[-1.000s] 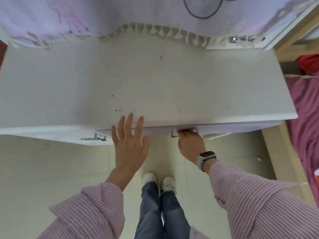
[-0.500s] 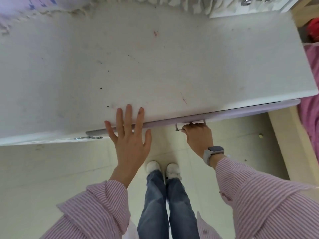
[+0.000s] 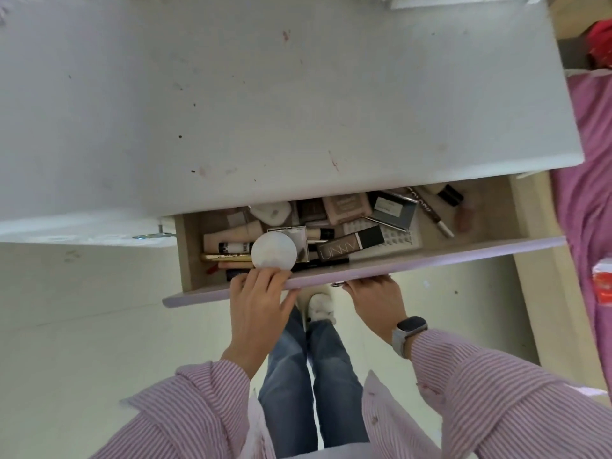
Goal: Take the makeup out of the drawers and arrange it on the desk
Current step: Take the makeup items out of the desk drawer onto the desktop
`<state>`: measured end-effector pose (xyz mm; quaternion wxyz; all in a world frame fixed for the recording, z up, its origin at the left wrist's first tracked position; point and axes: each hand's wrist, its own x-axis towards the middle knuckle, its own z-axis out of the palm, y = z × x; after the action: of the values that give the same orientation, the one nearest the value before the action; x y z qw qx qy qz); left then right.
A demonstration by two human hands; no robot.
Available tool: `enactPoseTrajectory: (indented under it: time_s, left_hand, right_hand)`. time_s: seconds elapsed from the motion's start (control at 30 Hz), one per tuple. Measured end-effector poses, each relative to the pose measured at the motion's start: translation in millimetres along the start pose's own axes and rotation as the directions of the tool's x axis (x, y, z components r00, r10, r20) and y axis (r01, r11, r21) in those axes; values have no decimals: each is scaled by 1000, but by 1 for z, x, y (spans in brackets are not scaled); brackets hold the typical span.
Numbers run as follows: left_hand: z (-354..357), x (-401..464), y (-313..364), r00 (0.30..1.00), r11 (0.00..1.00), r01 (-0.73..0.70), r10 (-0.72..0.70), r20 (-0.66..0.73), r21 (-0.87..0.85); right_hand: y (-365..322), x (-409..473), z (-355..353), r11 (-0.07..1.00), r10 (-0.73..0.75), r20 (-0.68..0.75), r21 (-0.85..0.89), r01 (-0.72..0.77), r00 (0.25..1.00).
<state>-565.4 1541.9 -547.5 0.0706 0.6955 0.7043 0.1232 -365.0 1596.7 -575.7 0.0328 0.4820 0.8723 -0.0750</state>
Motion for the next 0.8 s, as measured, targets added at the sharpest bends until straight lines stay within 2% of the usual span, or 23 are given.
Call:
enactPoseTrajectory:
  time_s: [0.1, 0.2, 0.27, 0.37, 0.43, 0.53, 0.8]
  left_hand:
    - [-1, 0, -1, 1000, 1000, 15, -15, 18, 4]
    - [-6, 1, 3, 997, 999, 48, -47, 65, -5]
    - [-8, 1, 5, 993, 998, 69, -68, 96, -10]
    - [-12, 3, 8, 988, 995, 97, -96, 122, 0]
    - [-15, 5, 9, 979, 992, 127, -124, 160, -9]
    - [-18, 7, 9, 967, 987, 162, -154, 205, -23]
    - [-20, 3, 10, 966, 986, 162, -151, 208, -37]
  right_hand:
    - [1, -11, -13, 988, -108, -119, 98, 119, 987]
    - [7, -20, -37, 937, -231, -273, 197, 289, 934]
    - [13, -16, -50, 936, -230, -296, 194, 294, 927]
    - [26, -1, -52, 987, -127, -149, 82, 140, 981]
    - [30, 7, -50, 993, -111, -31, 38, 112, 993]
    - [28, 10, -50, 995, -94, 53, 28, 92, 994]
    - [29, 2, -52, 992, -112, 35, 67, 110, 993]
